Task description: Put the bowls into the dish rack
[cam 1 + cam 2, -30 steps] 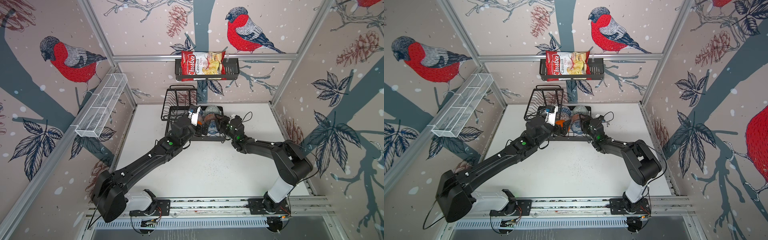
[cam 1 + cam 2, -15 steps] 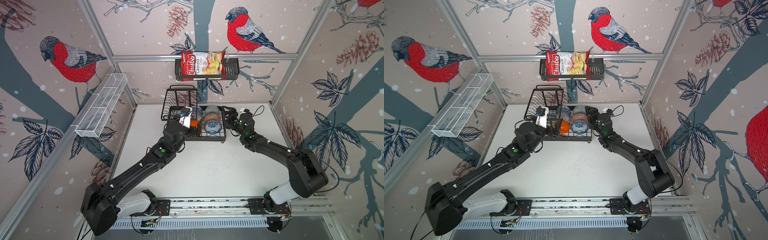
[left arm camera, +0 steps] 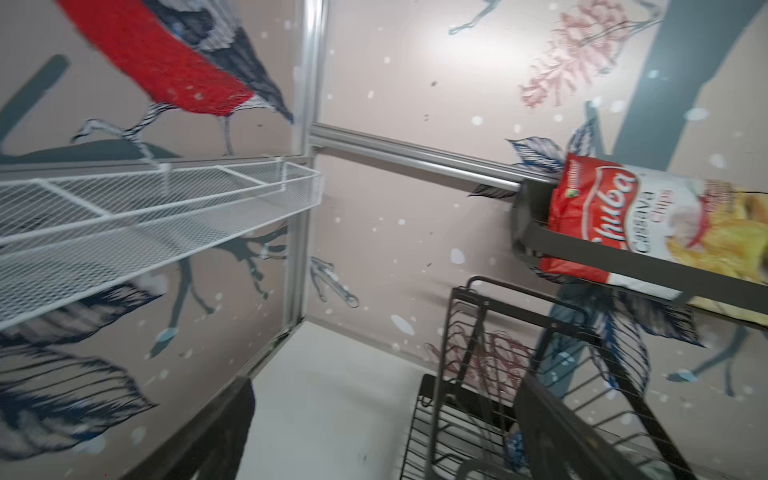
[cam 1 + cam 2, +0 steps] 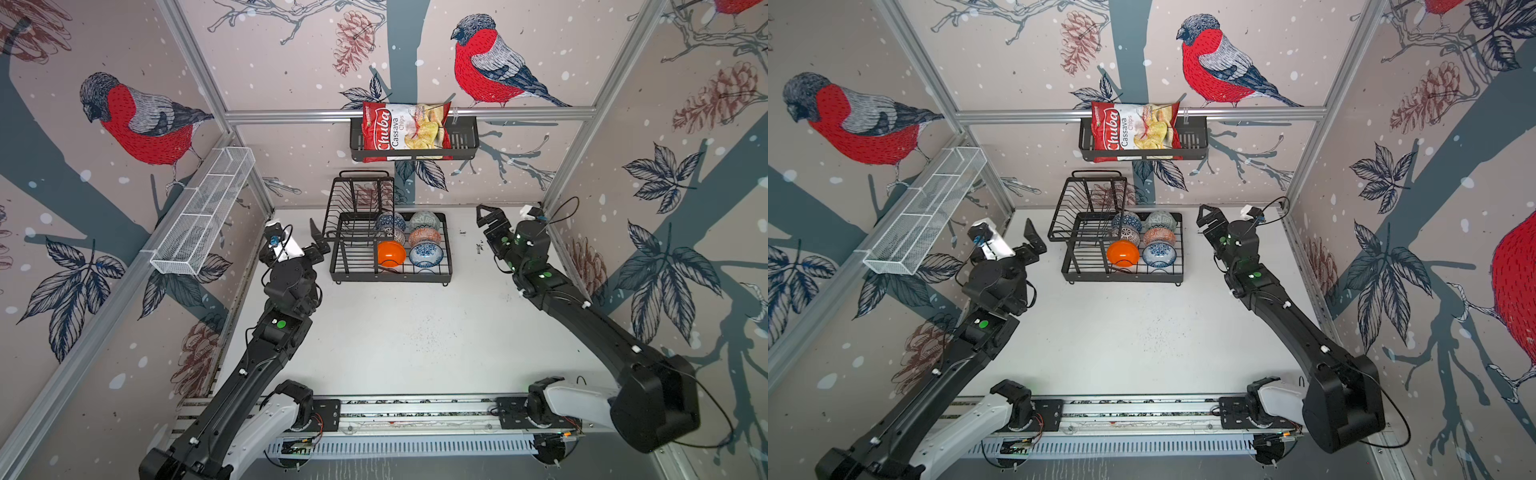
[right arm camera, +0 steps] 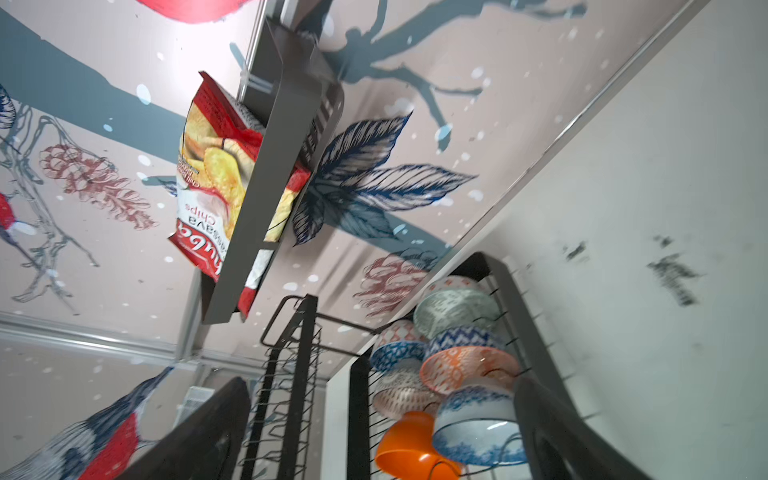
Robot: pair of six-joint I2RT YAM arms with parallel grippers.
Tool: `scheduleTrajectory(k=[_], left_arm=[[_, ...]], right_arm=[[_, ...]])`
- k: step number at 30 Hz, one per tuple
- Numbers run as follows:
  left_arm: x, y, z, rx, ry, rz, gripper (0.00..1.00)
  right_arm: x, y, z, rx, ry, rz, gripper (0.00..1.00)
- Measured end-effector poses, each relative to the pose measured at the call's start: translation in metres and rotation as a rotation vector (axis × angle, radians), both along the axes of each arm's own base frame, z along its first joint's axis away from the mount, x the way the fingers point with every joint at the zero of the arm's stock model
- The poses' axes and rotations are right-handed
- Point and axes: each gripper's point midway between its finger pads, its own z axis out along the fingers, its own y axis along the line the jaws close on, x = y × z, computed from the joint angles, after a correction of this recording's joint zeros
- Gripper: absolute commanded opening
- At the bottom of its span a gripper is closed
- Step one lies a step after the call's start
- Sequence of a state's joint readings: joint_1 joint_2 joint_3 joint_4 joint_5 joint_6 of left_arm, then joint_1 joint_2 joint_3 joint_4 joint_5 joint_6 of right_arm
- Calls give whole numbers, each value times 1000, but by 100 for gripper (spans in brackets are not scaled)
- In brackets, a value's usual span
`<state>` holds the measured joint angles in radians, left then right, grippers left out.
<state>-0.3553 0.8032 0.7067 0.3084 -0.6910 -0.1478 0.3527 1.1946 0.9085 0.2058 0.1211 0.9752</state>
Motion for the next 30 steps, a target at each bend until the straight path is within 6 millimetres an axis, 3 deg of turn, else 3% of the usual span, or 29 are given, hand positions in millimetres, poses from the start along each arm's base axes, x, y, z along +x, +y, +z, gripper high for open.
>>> scheduleTrajectory(k=[4,8,14,22,30], left_arm=[[-17,29,-41,-51,24,139,98],[-16,41,-75,-46,94,239,98],[-13,53,-130,3,188,363,98],[-7,57,-178,79,254,417,97],[8,53,-218,221,326,392,98]], right_arm=[[-14,-47,-5,-131,-18,-146,100],[-29,-94,-17,-240,-3,-300,100],[-46,-146,-57,-400,92,-486,100],[-62,-174,-112,-637,172,-582,100],[-63,-177,-148,-780,155,-537,100]])
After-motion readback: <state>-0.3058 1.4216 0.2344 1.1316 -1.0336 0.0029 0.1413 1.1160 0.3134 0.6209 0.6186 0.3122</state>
